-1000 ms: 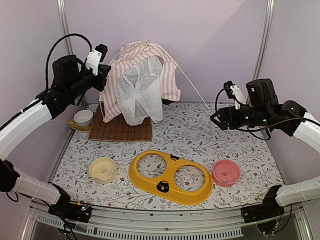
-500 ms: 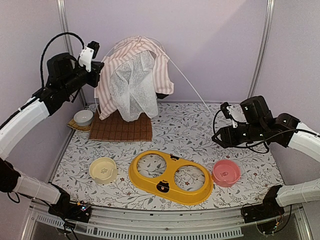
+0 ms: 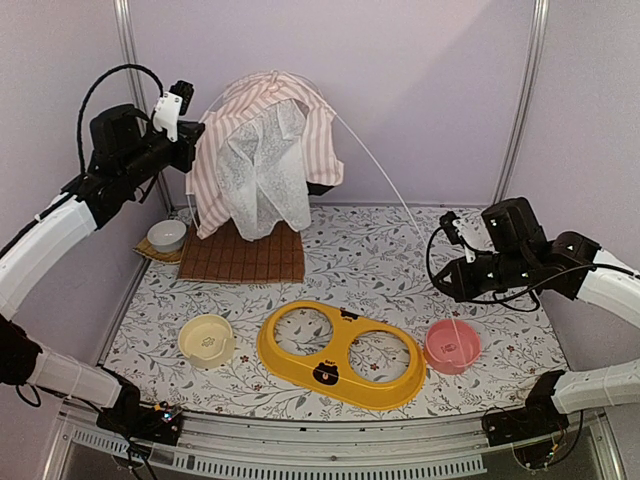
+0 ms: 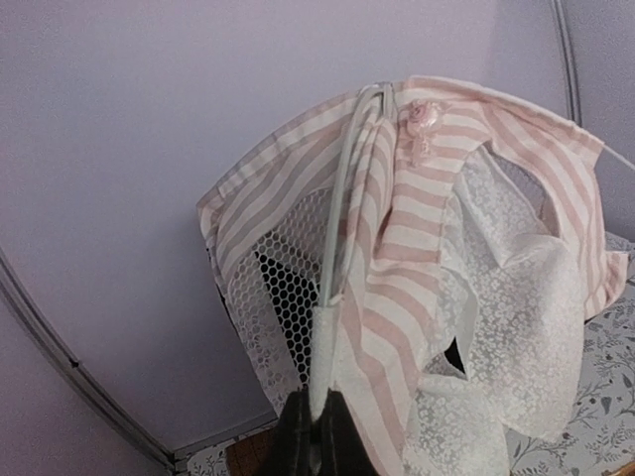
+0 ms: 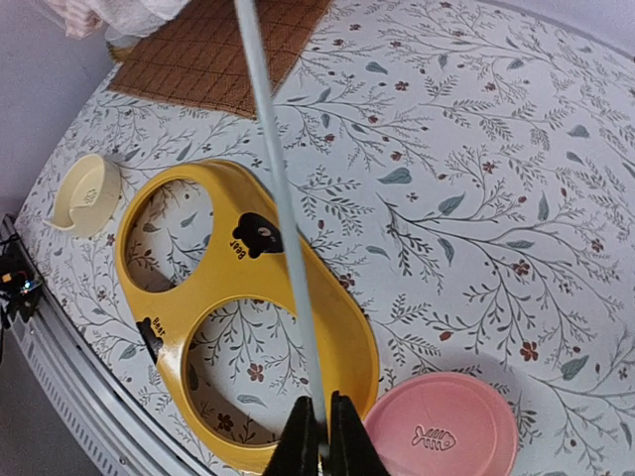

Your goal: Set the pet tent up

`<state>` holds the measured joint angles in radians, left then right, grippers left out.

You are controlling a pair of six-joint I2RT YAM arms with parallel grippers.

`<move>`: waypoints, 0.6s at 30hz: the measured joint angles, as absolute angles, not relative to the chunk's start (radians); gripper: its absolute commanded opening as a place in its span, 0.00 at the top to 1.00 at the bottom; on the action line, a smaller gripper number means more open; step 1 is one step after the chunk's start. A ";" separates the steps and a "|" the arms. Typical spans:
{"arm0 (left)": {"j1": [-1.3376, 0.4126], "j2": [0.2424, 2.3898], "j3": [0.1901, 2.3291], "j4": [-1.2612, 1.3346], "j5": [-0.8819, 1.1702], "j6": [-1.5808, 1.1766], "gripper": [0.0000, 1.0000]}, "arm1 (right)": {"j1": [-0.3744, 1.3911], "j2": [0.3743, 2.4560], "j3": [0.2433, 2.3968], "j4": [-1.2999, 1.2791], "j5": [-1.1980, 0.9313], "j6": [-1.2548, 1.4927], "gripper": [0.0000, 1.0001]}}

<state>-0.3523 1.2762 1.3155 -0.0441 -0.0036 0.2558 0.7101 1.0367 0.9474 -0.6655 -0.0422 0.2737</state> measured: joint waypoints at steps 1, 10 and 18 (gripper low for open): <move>-0.352 1.276 1.317 -0.044 0.007 0.253 1.00 | 0.710 1.034 0.947 -0.664 -0.053 0.263 1.00; -0.352 1.277 1.326 -0.059 0.085 0.177 0.81 | 0.711 0.931 0.942 -0.640 -0.151 0.246 1.00; -0.399 1.274 1.340 -0.042 0.043 0.090 0.48 | 0.711 0.898 0.929 -0.634 -0.153 0.247 1.00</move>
